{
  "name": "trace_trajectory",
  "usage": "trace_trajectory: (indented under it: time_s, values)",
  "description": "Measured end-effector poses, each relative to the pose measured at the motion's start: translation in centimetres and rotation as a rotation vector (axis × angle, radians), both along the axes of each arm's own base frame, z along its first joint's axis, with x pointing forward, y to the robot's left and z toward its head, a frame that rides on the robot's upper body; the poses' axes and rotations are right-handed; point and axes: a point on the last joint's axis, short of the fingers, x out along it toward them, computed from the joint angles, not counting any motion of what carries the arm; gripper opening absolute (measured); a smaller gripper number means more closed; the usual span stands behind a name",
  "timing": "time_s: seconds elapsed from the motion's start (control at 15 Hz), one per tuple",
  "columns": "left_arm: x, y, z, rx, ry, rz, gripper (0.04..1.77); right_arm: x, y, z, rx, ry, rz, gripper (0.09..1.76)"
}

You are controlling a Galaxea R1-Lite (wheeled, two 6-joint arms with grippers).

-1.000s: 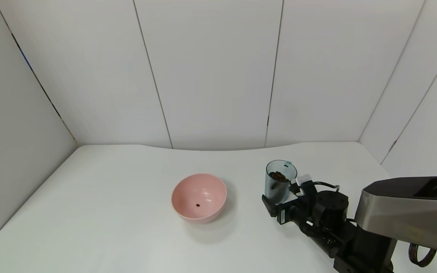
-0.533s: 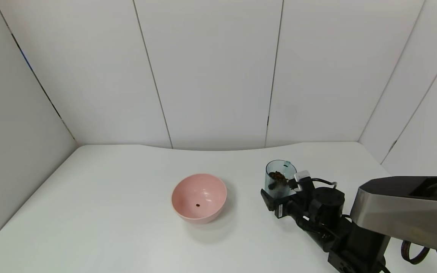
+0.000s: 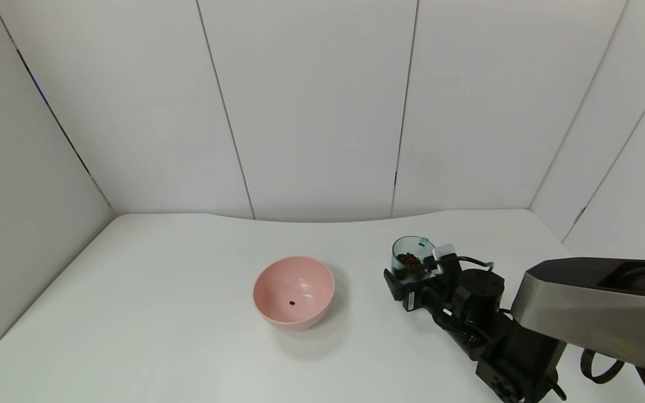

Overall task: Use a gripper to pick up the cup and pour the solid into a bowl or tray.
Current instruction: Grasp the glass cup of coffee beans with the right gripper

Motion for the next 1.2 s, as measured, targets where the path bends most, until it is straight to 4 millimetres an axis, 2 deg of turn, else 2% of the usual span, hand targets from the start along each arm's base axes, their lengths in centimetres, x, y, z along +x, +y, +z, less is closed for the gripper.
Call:
trace_trajectory:
  time_s: [1.2]
  values:
    - [0.00, 0.00, 0.00, 0.000, 0.000, 0.000, 1.72, 0.53, 0.05, -0.70, -0.002, 0.001, -0.011, 1.71]
